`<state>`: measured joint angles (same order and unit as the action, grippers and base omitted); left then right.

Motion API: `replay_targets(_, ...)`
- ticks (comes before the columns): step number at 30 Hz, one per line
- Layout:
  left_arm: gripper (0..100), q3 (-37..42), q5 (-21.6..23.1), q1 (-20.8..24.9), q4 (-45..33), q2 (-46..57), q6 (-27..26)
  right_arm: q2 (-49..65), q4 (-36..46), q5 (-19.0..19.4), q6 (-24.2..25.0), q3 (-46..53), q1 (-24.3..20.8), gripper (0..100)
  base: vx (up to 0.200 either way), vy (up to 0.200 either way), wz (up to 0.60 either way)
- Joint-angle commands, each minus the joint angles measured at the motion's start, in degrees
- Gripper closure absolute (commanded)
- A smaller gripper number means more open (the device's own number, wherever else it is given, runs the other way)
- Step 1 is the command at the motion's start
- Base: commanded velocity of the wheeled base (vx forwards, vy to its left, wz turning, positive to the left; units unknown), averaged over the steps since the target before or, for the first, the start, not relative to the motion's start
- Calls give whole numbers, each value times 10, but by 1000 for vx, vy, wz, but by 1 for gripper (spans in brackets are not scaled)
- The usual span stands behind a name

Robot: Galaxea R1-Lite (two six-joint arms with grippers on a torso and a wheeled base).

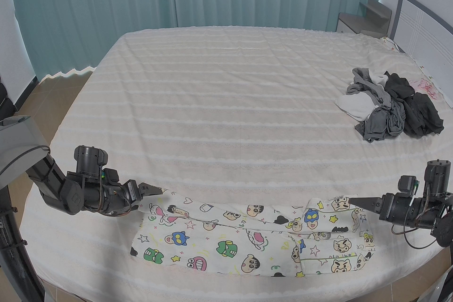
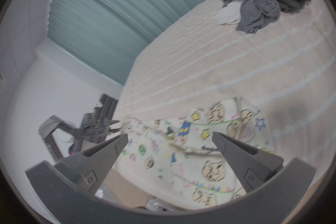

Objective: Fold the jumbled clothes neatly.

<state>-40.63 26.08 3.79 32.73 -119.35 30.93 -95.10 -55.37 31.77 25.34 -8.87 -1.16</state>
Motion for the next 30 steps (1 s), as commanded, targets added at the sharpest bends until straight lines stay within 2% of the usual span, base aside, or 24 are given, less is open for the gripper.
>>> replay_targets(1,0,23,0,-13,3,21,4,-100,3,-79,-10,-54,-2,0,0,0,0)
replay_targets(2,0,38,0,-21,4,34,4,-134,3,-109,-25,-64,-2,0,0,0,0)
replay_targets(5,0,66,4,-32,5,65,12,-185,-2,-132,-50,-82,-2,0,0,0,0)
replay_targets(8,0,87,7,-29,7,88,32,-205,-4,-140,-52,-95,-7,0,0,0,0)
replay_targets(11,0,116,8,-24,39,114,79,-221,-2,-143,-52,-124,-11,0,0,0,0)
replay_targets(17,0,164,6,-24,129,111,97,-240,5,-157,-53,-148,-28,0,0,0,0)
replay_targets(18,0,169,6,-24,139,110,97,-244,5,-163,-53,-149,-29,100,0,0,0)
replay_targets(23,0,182,6,-24,147,113,97,-236,-1,-186,-52,-145,-25,100,0,0,0)
replay_targets(30,0,186,6,-22,148,113,98,-178,-7,-182,-54,-114,-27,100,0,0,0)
